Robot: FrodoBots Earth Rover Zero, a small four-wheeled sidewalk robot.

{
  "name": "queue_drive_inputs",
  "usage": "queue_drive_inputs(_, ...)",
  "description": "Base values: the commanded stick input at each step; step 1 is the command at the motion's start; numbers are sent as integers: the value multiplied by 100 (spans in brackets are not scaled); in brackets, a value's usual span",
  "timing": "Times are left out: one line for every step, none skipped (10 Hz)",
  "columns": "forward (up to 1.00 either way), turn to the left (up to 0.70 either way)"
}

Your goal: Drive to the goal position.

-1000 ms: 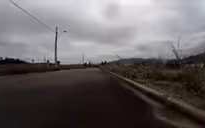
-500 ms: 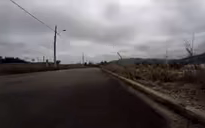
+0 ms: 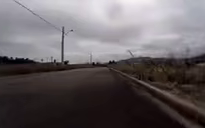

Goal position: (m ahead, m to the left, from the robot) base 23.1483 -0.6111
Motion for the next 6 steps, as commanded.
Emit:
queue_drive_inputs(70, 0)
queue_drive_inputs(70, 0)
queue_drive_inputs(70, 0)
queue_drive_inputs(70, 0)
queue_drive_inputs(70, 0)
queue_drive_inputs(70, 0)
